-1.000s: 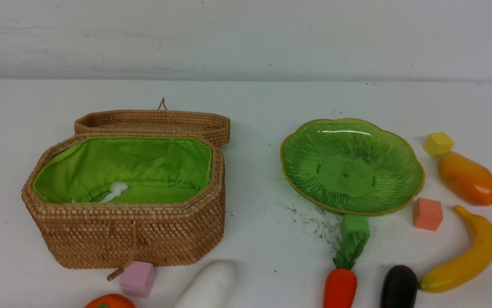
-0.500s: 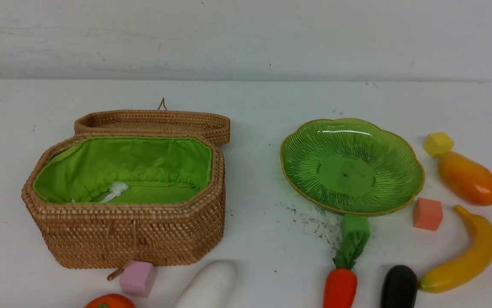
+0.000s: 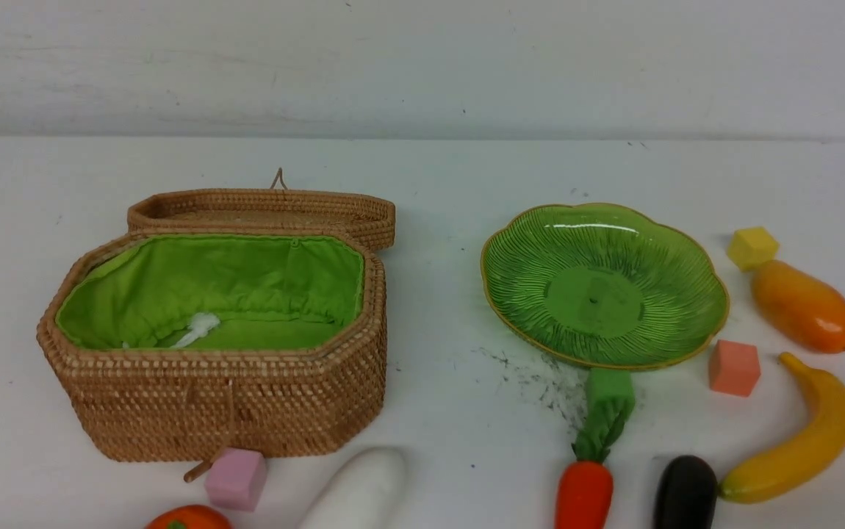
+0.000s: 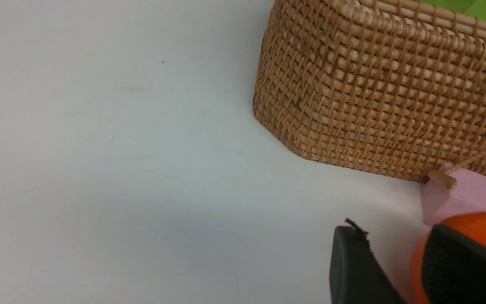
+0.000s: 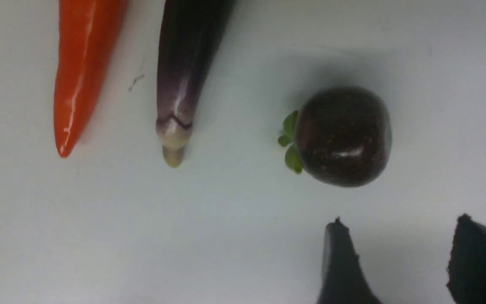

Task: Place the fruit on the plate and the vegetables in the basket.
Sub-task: Use the right arm to grab a mangosteen and put it into the right plate

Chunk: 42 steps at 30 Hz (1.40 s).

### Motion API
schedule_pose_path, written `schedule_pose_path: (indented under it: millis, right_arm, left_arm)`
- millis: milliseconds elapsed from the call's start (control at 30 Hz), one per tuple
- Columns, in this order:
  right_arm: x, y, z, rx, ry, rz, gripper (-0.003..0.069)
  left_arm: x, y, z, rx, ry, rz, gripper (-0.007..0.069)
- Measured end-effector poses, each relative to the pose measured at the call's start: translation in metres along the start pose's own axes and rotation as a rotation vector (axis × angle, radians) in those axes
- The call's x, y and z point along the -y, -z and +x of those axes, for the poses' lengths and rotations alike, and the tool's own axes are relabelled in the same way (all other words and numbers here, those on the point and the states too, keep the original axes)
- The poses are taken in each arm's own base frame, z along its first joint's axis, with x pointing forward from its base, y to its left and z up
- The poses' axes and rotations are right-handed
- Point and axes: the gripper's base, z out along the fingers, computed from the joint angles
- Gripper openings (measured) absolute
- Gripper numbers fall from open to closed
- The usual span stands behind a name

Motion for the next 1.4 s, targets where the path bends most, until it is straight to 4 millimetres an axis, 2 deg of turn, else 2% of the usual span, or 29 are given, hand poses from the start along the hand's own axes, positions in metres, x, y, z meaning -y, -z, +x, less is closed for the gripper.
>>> schedule_pose_path:
  millis: [233, 333, 567, 700, 867, 1167, 1400]
  right_arm:
    - [-0.009, -0.016, -0.008, -0.101, 0.039, 0.004, 0.0639]
    - [-0.010, -0.023, -0.005, -0.131, 0.027, -0.013, 0.0663]
    - [0.001, -0.061, 0.027, -0.294, -0.008, 0.007, 0.0619]
    - [-0.003, -0.068, 0.033, -0.311, -0.022, -0.060, 0.0601]
    - [-0.006, -0.069, 0.030, -0.278, -0.023, -0.093, 0.0598]
    - [0.005, -0.055, 0.005, -0.138, 0.033, 0.087, 0.0596]
    - [0.004, -0.081, -0.016, -0.145, 0.031, 0.127, 0.0595]
  left_arm:
    - [0.000, 0.000, 0.000, 0.000, 0.000, 0.000, 0.0239]
    - [0.000, 0.000, 0.000, 0.000, 0.000, 0.000, 0.0239]
    - [0.000, 0.000, 0.000, 0.000, 0.000, 0.000, 0.0239]
    - [0.000, 0.000, 0.000, 0.000, 0.000, 0.000, 0.0239]
    - [0.000, 0.000, 0.000, 0.000, 0.000, 0.000, 0.0239]
    - [0.000, 0.000, 0.000, 0.000, 0.000, 0.000, 0.0239]
    - [0.000, 0.000, 0.000, 0.000, 0.000, 0.000, 0.0239]
